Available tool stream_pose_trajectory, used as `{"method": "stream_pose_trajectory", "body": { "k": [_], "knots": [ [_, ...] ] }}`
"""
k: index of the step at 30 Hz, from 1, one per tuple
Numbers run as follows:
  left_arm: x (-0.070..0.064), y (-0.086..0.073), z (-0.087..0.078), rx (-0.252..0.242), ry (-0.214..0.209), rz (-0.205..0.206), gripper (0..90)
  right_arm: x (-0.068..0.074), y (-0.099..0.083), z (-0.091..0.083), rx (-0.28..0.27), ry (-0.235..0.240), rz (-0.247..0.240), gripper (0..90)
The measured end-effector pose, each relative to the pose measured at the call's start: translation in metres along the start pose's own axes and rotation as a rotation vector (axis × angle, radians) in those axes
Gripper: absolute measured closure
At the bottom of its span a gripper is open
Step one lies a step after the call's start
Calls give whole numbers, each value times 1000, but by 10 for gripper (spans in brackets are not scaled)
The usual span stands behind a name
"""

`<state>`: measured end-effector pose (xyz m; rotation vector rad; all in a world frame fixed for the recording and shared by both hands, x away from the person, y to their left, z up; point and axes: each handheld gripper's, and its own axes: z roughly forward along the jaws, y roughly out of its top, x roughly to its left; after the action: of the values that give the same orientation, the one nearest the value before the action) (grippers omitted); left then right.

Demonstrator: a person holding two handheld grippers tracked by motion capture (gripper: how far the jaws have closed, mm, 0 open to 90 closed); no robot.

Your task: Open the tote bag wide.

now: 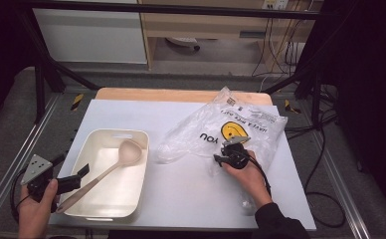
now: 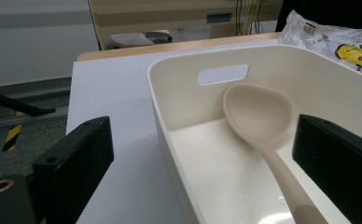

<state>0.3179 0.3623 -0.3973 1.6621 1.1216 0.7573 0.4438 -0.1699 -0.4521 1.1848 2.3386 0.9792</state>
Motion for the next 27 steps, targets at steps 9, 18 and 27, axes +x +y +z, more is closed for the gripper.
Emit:
{"method": "stream_pose_trajectory", "body": {
  "k": [9, 18, 27],
  "knots": [
    [0, 0, 0, 3, -1, 0, 49, -6, 2, 2, -10, -8, 28, 822],
    [0, 0, 0, 1, 0, 0, 49, -8, 3, 4, -15, 0, 30, 900],
    [1, 0, 0, 1, 0, 1, 49, -7, 7, -6, -53, -5, 26, 900]
  ]
}}
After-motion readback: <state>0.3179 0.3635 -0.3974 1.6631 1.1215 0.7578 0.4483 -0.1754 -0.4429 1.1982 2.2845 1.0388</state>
